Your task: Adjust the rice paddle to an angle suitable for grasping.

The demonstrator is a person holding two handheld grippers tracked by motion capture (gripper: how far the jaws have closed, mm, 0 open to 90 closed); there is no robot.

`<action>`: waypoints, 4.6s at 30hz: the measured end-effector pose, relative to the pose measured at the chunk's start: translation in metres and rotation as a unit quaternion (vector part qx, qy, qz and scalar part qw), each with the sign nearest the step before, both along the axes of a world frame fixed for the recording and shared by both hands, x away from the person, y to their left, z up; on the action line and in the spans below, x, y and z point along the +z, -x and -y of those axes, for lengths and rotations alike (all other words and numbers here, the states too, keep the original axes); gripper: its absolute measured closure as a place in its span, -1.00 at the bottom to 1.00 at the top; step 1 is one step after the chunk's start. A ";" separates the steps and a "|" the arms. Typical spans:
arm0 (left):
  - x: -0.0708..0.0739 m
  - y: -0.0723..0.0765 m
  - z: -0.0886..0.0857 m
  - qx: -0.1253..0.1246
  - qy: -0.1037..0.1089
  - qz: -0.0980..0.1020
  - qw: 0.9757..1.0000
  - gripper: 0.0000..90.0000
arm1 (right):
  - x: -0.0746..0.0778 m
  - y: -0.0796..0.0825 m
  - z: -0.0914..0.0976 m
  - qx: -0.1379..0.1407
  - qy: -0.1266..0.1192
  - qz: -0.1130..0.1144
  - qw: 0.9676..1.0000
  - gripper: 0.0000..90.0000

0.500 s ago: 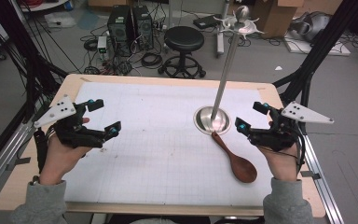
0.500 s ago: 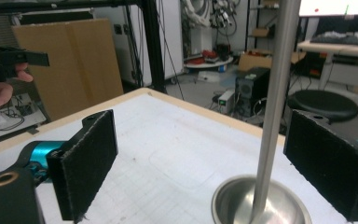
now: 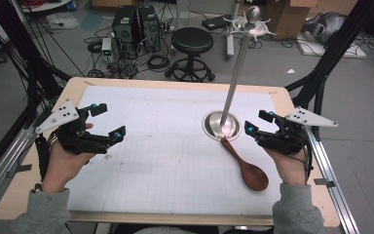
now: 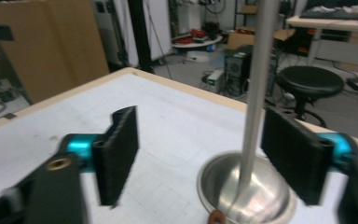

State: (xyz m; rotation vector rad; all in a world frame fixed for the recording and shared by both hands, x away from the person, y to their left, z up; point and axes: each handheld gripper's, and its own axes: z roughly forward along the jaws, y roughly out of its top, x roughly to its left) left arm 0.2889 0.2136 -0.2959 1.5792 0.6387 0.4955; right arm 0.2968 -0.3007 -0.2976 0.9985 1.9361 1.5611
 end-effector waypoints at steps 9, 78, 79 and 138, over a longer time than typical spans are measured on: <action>-0.002 0.003 0.000 0.005 -0.003 -0.001 1.000 -0.96 | -0.018 -0.005 0.006 -0.008 0.030 -0.028 0.999 0.50; -0.020 0.002 -0.007 0.042 -0.027 -0.018 0.999 -0.96 | -0.134 -0.073 -0.012 0.018 0.171 -0.207 0.963 0.98; -0.020 0.002 -0.008 0.043 -0.029 -0.022 0.998 -0.96 | -0.135 -0.074 -0.013 0.019 0.167 -0.212 0.963 0.98; -0.025 -0.002 -0.007 0.047 -0.039 -0.035 0.998 -0.96 | -0.134 -0.064 -0.059 0.159 0.235 -0.200 0.938 0.99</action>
